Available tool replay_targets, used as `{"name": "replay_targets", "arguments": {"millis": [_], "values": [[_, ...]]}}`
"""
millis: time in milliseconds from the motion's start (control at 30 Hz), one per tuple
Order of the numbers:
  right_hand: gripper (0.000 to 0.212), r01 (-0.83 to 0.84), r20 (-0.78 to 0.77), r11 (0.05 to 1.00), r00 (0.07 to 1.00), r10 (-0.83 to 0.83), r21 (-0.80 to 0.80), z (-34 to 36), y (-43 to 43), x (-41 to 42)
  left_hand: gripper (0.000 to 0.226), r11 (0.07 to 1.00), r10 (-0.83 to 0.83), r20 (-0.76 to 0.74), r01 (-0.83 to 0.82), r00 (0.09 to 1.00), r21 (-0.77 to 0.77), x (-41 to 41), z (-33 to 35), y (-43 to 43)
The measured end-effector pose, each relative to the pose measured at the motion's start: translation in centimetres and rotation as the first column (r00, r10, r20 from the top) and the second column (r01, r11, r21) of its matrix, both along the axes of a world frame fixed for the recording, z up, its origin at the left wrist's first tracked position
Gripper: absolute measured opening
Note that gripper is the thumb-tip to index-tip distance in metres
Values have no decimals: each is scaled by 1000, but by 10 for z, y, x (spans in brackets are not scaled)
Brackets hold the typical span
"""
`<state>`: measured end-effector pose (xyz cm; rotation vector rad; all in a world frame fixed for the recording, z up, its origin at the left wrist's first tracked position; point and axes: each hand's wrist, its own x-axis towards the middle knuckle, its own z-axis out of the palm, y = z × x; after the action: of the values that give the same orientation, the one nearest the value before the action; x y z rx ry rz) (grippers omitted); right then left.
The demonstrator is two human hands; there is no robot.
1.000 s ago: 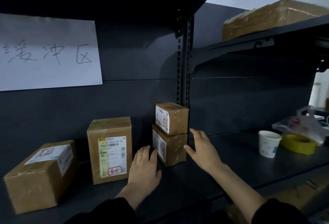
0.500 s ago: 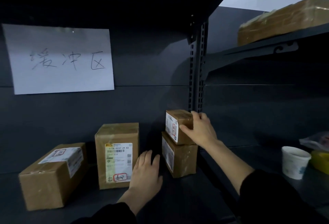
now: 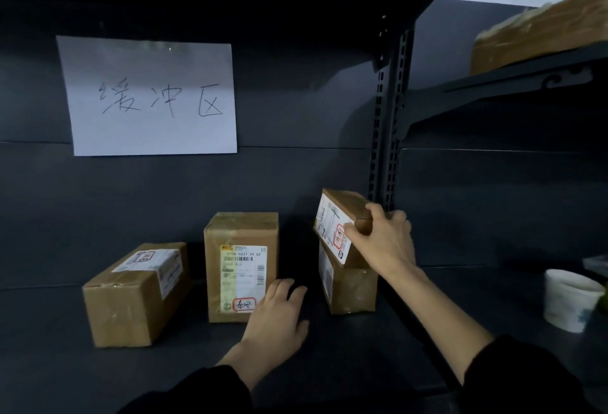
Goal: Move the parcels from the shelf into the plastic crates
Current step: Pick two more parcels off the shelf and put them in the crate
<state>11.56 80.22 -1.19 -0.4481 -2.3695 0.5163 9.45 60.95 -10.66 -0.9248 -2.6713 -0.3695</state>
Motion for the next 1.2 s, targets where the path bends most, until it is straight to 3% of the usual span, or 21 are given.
{"name": "replay_targets", "arguments": {"millis": [233, 433, 600, 733, 800, 900, 1033, 1200], "values": [[65, -71, -180, 997, 982, 62, -43, -13, -31, 58, 63, 995, -83, 21, 81, 996, 64, 15, -4, -5], [64, -295, -362, 918, 913, 190, -264, -32, -87, 86, 70, 922, -190, 182, 112, 965, 370, 28, 3, -48], [54, -412, -444, 832, 866, 231, -371, -54, -146, 80, 80, 844, -190, 234, 37, 953, 535, 30, 8, -109], [61, -457, -508, 802, 830, 229, -385, -75, -200, 79, 65, 819, -216, 187, 74, 958, 568, 33, 11, -154], [52, -485, -535, 772, 814, 227, -410, -87, -222, 75, 59, 824, -215, 174, 82, 961, 561, 34, 11, -173], [41, -510, -513, 686, 828, 227, -519, -101, -245, 63, 63, 835, -189, 170, 68, 967, 546, 29, 5, -201], [39, -482, -373, 532, 876, 306, -696, -117, -265, 52, 68, 866, -119, 223, -9, 967, 500, 23, -8, -229], [23, -381, -223, 538, 915, 337, -752, -128, -271, 42, 73, 866, -110, 322, -68, 940, 496, 15, -18, -240]]}}
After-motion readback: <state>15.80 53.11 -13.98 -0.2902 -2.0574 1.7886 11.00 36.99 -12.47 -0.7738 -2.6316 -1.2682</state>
